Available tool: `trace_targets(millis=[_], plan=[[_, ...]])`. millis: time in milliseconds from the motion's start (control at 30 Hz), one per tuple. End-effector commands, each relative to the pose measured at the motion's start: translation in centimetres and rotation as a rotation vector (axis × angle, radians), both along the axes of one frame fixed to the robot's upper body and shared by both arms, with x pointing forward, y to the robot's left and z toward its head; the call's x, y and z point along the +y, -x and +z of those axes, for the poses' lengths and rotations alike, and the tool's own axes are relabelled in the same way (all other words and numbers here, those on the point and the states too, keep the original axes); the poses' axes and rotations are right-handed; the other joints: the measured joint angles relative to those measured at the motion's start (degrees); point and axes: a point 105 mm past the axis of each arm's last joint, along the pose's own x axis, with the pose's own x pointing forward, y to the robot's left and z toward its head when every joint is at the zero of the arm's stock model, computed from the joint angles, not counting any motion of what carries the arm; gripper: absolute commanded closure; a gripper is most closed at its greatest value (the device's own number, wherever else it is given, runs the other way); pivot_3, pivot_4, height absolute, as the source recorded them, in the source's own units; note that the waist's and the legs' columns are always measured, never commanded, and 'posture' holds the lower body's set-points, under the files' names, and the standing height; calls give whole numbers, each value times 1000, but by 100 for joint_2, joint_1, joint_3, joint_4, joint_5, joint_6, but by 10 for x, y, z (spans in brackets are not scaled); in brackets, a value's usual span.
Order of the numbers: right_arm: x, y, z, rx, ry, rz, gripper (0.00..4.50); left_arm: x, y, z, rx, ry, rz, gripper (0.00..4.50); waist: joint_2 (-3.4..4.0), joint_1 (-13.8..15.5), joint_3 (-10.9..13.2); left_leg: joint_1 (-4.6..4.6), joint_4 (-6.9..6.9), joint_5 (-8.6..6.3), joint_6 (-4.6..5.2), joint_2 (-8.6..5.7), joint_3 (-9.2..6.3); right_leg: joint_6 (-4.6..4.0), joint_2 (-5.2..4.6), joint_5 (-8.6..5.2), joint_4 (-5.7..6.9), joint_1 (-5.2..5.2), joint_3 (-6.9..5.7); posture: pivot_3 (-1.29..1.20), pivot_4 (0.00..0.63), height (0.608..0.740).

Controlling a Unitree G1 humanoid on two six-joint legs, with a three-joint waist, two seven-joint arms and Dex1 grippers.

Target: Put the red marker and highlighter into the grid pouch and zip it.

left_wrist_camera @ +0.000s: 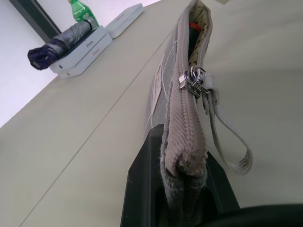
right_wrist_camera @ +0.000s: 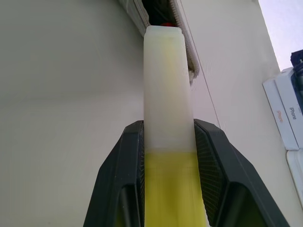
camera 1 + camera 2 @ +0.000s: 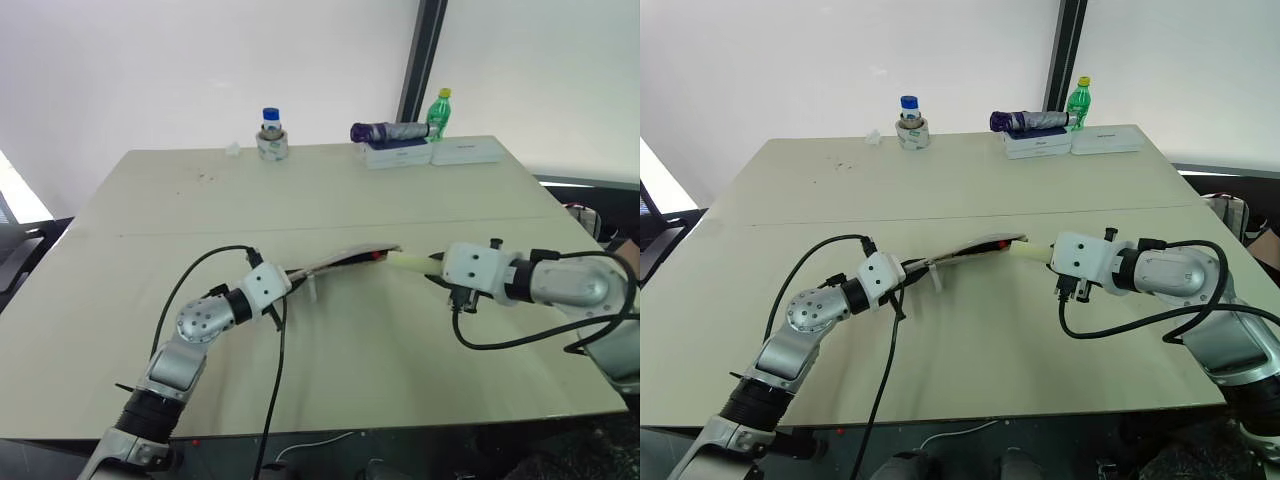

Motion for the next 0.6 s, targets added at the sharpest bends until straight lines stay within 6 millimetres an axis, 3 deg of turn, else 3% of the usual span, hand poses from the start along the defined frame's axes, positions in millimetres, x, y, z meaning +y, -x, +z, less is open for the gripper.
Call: trace_targets(millis=[33,600], plan=[[8,0,9,-45,12,35,3591,-9,4,17,-70,8,-41,4500,0,0,0,0,0,0,0,0,0,0,0,0,0,0,0,0,150,740],[15,4,-3,44,-61,12,3591,-22,14,14,-152,-92,-128,4500,0,0,0,0,0,0,0,0,0,0,0,0,0,-1,0,0,150,740]])
